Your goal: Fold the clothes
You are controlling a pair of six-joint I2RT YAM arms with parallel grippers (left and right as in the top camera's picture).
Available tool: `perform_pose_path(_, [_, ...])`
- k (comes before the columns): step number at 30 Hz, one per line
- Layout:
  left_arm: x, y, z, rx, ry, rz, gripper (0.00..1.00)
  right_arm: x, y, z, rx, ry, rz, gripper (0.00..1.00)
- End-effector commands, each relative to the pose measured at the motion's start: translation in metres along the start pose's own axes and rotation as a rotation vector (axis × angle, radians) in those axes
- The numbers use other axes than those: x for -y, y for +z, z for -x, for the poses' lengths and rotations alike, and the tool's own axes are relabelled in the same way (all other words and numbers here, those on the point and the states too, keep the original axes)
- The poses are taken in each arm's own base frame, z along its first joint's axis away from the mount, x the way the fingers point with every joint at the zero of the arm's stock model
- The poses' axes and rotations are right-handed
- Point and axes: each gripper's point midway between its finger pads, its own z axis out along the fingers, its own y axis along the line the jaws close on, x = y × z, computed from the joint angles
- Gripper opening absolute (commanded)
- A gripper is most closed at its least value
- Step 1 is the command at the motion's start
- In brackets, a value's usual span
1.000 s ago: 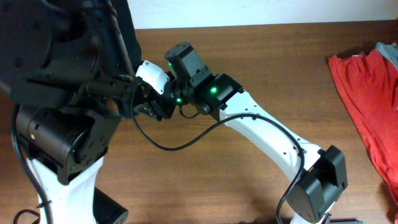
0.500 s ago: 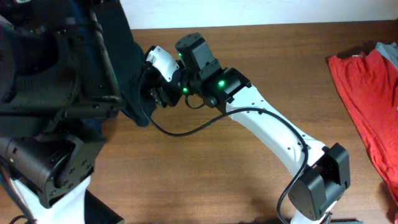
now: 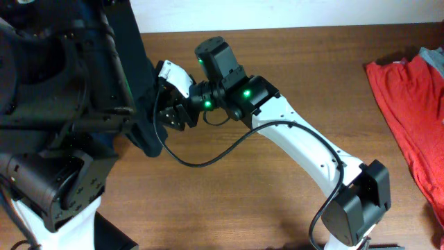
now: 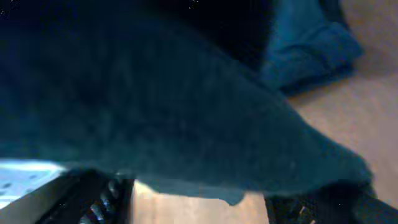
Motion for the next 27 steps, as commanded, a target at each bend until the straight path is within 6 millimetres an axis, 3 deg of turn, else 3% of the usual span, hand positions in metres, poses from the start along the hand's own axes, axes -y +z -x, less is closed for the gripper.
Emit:
perform_pose_path(1, [-0.009,-0.004,0.007,0.013,-0.032,0.010,0.02,-0.020,0.003,-0.001,0.000,0.006,0.114,0.61])
perform_pose_path(4, [-0.009,-0.004,0.007,0.013,-0.032,0.010,0.02,-0.022,0.005,-0.002,-0.004,0.007,0.116,0.36])
perform_pose_path(5, [-0.009,-0.004,0.007,0.013,-0.032,0.010,0.02,-0.020,0.005,-0.002,-0.007,0.012,0.105,0.20])
perform_pose_path(7, [-0.009,-0.004,0.007,0.013,-0.028,0.010,0.02,-0.007,0.005,-0.007,-0.025,0.065,0.029,0.04])
perform_pose_path(10, [-0.012,-0.004,0.006,0.008,-0.010,0.025,0.02,0.030,-0.012,-0.021,-0.078,0.166,-0.208,0.04])
perform_pose_path(13, [-0.015,-0.004,0.005,0.000,-0.007,0.043,0.02,0.036,-0.037,-0.020,-0.088,0.181,-0.318,0.04])
perform_pose_path(18, [-0.025,0.002,-0.002,-0.018,0.029,0.078,0.01,0.038,-0.105,-0.012,-0.092,0.165,-0.632,0.04])
perform_pose_path(19, [-0.028,0.004,-0.007,-0.031,0.034,0.091,0.02,0.038,-0.135,-0.009,-0.083,0.161,-0.772,0.04])
perform_pose_path(22, [-0.034,0.009,-0.019,-0.067,0.035,0.114,0.01,0.030,-0.195,0.000,-0.038,0.151,-1.008,0.04])
perform_pose_path(27, [-0.039,0.015,-0.050,-0.158,0.066,0.142,0.02,0.007,-0.278,0.011,0.071,0.154,-1.235,0.04])
